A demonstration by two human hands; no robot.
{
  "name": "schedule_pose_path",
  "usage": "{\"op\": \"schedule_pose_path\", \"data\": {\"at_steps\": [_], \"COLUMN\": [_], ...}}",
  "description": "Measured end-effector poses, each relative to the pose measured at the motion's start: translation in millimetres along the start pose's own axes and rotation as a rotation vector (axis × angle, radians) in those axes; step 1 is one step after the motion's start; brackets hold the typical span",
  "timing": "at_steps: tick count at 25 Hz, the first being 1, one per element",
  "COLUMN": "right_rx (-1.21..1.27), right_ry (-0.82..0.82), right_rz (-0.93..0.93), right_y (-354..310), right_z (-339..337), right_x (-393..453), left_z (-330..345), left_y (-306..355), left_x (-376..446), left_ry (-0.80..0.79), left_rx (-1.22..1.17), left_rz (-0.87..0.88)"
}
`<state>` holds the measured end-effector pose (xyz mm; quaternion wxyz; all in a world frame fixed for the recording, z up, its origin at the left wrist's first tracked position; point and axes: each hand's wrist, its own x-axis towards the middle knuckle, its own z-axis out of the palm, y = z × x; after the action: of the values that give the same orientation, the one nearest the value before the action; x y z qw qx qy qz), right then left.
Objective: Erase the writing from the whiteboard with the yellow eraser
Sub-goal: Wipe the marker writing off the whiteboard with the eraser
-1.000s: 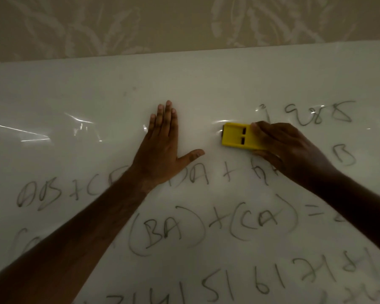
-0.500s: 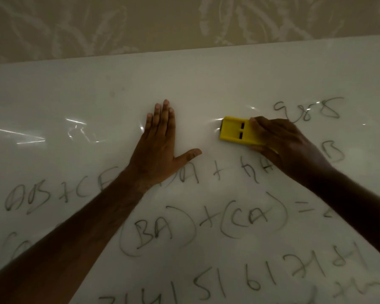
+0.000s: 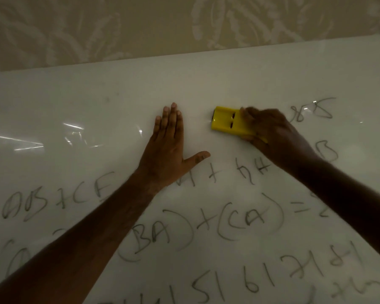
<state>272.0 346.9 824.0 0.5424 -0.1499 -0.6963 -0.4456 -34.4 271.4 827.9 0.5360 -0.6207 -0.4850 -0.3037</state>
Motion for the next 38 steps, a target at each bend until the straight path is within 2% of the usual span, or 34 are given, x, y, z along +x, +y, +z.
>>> {"op": "schedule_pose_path", "data": {"at_steps": [3, 5, 11, 14, 18, 23, 26, 30, 33, 38], "right_rx": [-0.048, -0.1, -0.065, -0.042, -0.074, -0.151, -0.114, -0.092, -0.112, -0.111], "right_ry": [-0.029, -0.02, 0.003, 0.024, -0.054, -0.034, -0.02, -0.027, -0.073, 0.009], "right_rz": [-0.047, -0.007, 0.207, 0.14, -0.002, 0.116, 0.207, 0.147, 0.135, 0.398], "right_y": [3, 24, 74, 56, 55, 107, 108, 76, 80, 114], "right_z": [-14, -25, -23, -14, -31, -52, -46, -40, -54, -61], "right_x": [-45, -55, -1, -6, -57, -47, -27, -62, -92, -63], "left_z": [1, -1, 1, 3, 4, 6, 7, 8, 8, 9], "left_y": [3, 5, 16, 16, 16, 24, 34, 39, 39, 49], "left_x": [0, 0, 5, 7, 7, 8, 10, 12, 11, 14], "left_ry": [-0.005, -0.029, -0.027, -0.02, -0.007, 0.005, -0.015, -0.006, -0.017, -0.029], "left_rx": [-0.004, -0.015, -0.019, -0.023, -0.016, -0.007, -0.019, -0.021, -0.033, -0.032], "left_rz": [0.003, -0.001, 0.004, 0.011, 0.023, 0.014, 0.006, 0.007, 0.018, 0.014]}}
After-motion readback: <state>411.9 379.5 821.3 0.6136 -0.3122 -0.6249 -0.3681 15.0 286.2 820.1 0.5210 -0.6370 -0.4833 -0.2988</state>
